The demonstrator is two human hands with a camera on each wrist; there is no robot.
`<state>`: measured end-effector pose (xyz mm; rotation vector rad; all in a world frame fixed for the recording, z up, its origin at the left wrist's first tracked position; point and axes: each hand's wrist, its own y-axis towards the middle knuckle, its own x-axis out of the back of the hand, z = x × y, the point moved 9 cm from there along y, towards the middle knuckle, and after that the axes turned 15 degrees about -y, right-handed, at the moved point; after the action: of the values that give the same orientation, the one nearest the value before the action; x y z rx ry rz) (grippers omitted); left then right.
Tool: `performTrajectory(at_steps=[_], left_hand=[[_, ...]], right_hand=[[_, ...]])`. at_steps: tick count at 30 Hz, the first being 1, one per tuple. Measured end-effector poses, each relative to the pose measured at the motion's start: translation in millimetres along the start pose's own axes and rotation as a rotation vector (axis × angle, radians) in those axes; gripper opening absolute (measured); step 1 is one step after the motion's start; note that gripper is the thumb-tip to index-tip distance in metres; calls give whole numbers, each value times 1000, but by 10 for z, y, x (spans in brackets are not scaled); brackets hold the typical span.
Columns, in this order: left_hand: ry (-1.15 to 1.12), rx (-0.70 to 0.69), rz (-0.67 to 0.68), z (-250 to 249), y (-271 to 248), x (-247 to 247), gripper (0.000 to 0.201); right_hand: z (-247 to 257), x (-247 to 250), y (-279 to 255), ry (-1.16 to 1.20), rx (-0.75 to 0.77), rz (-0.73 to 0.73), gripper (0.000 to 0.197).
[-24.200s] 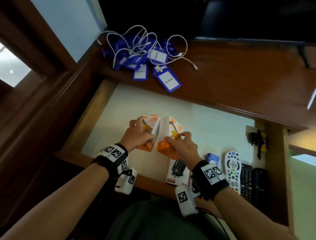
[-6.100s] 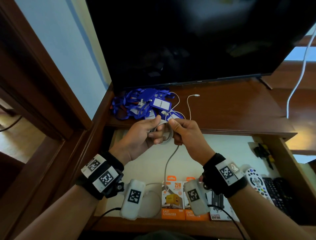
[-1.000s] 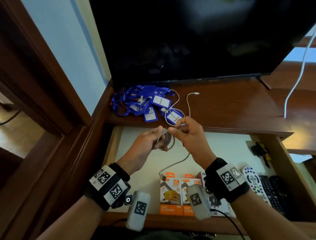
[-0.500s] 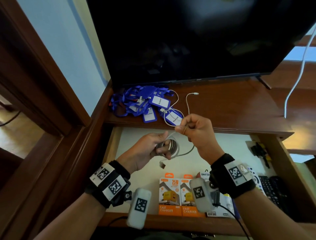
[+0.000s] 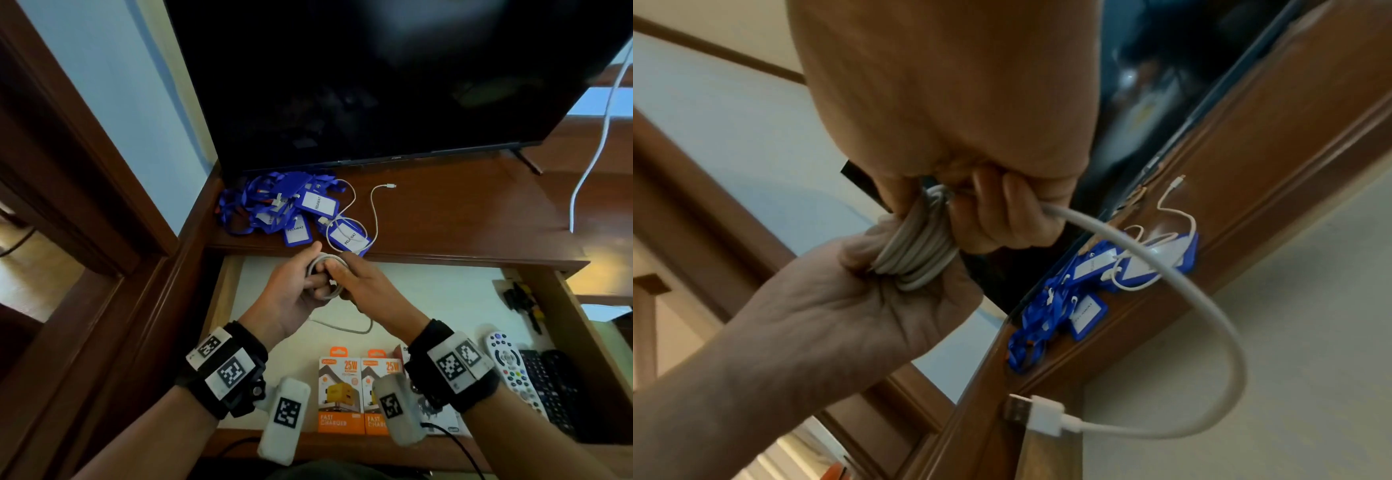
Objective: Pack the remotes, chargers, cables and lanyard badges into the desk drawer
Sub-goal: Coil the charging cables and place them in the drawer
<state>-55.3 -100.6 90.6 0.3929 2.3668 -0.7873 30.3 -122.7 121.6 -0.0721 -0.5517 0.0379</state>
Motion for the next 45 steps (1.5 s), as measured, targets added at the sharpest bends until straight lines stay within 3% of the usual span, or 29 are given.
performTrajectory(at_steps=[4, 9, 12, 15, 20, 27, 34, 39, 42, 45], left_hand=[[70, -18, -73, 2, -13, 84, 48], [516, -222, -153, -265, -44, 206, 26], [731, -302, 35, -389, -89, 76, 25], [886, -251, 209, -397, -136, -10, 18], [715, -206, 229, -435, -168, 38, 23], [468, -194, 108, -490, -159, 196, 28], [359, -172, 138, -547, -229, 167, 16], [327, -162, 131, -514, -223, 134, 25], [386, -164, 85, -510, -200, 193, 17], [461, -194, 42, -517, -186, 230, 13]], right_hand=[[-28, -44, 49, -238, 13, -28, 33], [-23, -52, 46, -342, 56, -41, 25], [-38, -46, 46, -361, 65, -39, 24], [-75, -38, 54, -329, 73, -47, 28], [-68, -94, 71, -221, 73, -47, 24], [-240, 0, 43, 368, 11, -12, 10], [-284, 186, -3, 210, 76, -177, 23], [-159, 180, -34, 363, 110, -183, 13], [-99, 254, -61, 470, 138, -172, 25], [-45, 315, -83, 427, 132, -171, 30]])
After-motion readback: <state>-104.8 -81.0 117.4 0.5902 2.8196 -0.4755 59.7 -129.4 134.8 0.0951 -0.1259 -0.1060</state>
